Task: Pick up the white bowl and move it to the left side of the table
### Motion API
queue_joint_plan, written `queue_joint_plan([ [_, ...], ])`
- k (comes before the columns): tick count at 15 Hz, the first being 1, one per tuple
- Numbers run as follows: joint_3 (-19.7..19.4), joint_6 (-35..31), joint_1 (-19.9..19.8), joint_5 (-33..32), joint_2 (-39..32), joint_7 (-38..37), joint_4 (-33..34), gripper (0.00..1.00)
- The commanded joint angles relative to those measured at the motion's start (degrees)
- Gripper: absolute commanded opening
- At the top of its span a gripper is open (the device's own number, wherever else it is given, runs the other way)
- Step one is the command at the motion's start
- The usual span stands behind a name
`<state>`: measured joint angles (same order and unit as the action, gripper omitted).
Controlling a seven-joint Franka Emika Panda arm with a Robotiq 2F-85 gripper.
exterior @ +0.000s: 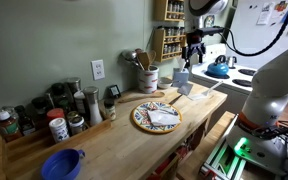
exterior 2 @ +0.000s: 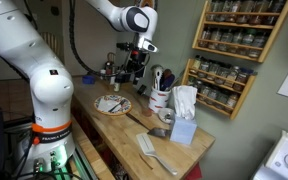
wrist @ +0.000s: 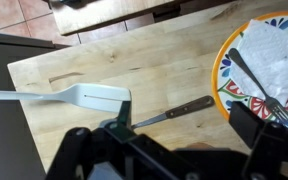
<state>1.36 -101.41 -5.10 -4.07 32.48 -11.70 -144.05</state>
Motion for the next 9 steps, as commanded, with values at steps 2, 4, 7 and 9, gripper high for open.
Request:
queue_joint_plan([
  [2, 1.4, -8.07, 2.94, -3.33, -4.9, 5.83, 2.69, 1.0],
  [4, 1.27, -13.69, 4.43, -3.61, -7.37, 9.75, 3.02, 1.0],
  [7, -0.05, -23.78, 6.17, -3.08, -10.27, 17.26, 1.59, 1.0],
  [9, -0.29, -29.47, 6.33, -3.87, -12.62, 21.08, 0.45, 1.0],
])
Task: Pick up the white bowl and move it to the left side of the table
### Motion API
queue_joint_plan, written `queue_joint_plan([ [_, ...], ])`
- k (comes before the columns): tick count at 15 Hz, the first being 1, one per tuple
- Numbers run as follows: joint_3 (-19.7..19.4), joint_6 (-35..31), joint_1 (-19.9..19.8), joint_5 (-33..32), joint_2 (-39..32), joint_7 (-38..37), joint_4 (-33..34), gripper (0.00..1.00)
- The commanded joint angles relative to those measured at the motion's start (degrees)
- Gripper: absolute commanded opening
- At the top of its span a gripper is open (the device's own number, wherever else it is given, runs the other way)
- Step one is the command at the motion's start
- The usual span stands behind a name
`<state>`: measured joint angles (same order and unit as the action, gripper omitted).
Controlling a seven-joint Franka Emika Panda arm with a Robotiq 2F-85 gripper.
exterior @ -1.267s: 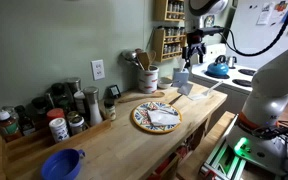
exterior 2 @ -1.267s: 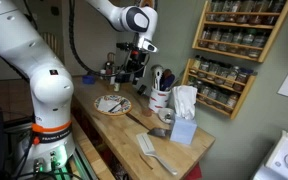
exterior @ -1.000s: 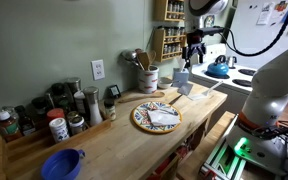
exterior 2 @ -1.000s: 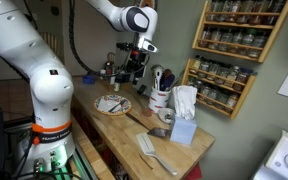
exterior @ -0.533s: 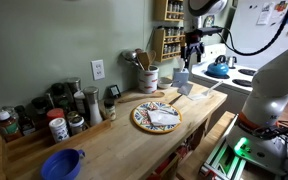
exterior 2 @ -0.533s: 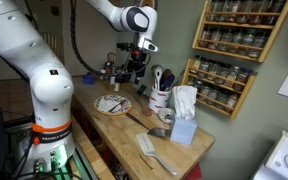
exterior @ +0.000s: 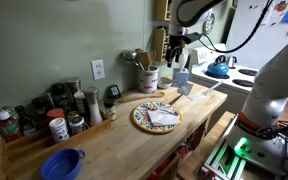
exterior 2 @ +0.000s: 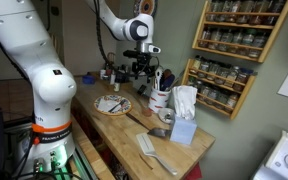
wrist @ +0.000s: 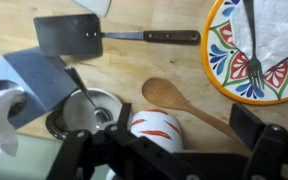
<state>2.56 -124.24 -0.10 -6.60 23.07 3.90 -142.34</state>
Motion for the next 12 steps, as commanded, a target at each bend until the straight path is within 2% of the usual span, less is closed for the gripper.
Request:
queue_joint_plan([
  [1, -1.88, -8.99, 1.63, -1.18, -4.16, 8.17, -2.06, 1.0],
  [5, -3.19, -18.05, 1.71, -1.29, -8.2, 15.87, -4.88, 1.0],
  [7, -3.6, -20.32, 1.31, -2.04, -10.61, 18.15, -5.51, 1.0],
  [9, -4.11, -22.22, 0.98, -2.64, -13.33, 19.88, -5.63, 1.0],
  [12, -3.74, -23.18, -0.45, -7.44, -17.36, 18.33, -4.71, 1.0],
])
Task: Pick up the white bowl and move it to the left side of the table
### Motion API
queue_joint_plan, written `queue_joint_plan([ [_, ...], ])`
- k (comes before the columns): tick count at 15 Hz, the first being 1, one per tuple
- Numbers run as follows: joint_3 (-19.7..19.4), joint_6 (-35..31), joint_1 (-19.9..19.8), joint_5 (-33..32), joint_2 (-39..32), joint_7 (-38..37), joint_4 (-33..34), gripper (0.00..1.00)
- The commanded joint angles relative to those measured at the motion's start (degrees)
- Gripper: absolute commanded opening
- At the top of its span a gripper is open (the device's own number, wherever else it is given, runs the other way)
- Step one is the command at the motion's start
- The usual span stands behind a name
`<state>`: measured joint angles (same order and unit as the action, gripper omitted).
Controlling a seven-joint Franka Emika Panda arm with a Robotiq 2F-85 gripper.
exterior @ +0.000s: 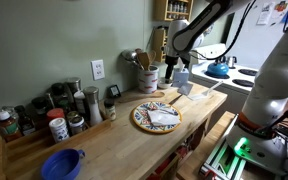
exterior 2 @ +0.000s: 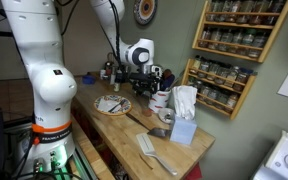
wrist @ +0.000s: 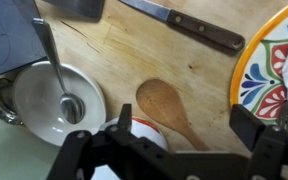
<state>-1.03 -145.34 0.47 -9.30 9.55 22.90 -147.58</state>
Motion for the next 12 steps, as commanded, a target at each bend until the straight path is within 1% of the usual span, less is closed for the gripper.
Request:
queue_joint_plan([
  [1, -0.07, -2.54, -1.62, -7.47, -5.21, -1.64, 0.92, 1.0],
  [3, -0.61, -4.12, -2.34, -11.0, -7.67, -0.99, 1.38, 1.0],
  [4, -0.29, -1.94, -1.39, -7.42, -4.68, -0.48, 0.6, 1.0],
  [6, -0.4, -2.18, -1.58, -7.69, -5.62, -0.47, 0.81, 1.0],
  [9, -0.35, -2.18, -1.48, -7.69, -5.2, -0.47, 0.9, 1.0],
  [11, -0.85, -5.93, -1.51, -7.52, -8.34, 4.1, 2.46, 1.0],
  [12, -1.02, -8.07, -1.75, -8.64, -9.87, 5.53, 3.06, 1.0],
])
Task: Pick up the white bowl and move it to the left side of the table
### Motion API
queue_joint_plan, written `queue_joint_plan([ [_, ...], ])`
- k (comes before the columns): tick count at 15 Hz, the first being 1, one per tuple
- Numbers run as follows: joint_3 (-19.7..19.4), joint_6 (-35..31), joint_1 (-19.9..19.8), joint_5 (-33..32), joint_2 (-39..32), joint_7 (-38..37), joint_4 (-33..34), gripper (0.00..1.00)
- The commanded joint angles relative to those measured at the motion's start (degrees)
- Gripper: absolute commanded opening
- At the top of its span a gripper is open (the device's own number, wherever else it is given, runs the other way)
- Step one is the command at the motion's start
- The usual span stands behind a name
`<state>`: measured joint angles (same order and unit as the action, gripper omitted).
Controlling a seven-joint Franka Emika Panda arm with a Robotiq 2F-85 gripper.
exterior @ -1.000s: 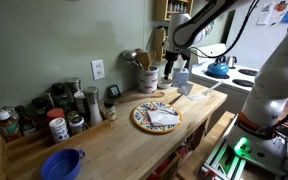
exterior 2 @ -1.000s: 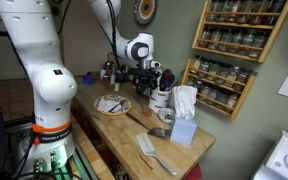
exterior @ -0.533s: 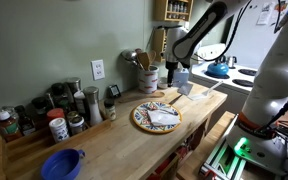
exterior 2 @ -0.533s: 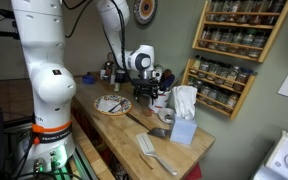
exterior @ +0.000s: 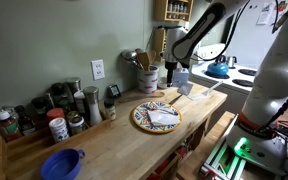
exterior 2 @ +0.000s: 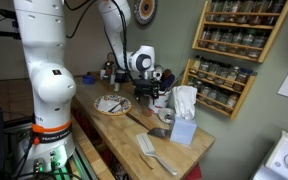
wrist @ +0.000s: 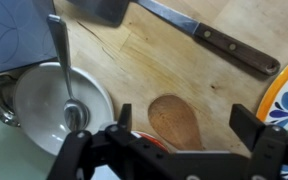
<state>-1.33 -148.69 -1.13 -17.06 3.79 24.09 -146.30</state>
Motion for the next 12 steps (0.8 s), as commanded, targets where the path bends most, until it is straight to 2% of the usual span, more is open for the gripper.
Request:
queue_joint_plan([
  [1, -0.9, -6.98, -0.27, -0.7, -5.28, 6.86, 1.99, 1.0],
  [5, -1.77, -16.1, -2.01, -1.91, -10.8, 13.34, 2.16, 1.0],
  [12, -3.5, -23.73, -4.63, -4.89, -16.55, 15.53, 3.51, 1.0],
])
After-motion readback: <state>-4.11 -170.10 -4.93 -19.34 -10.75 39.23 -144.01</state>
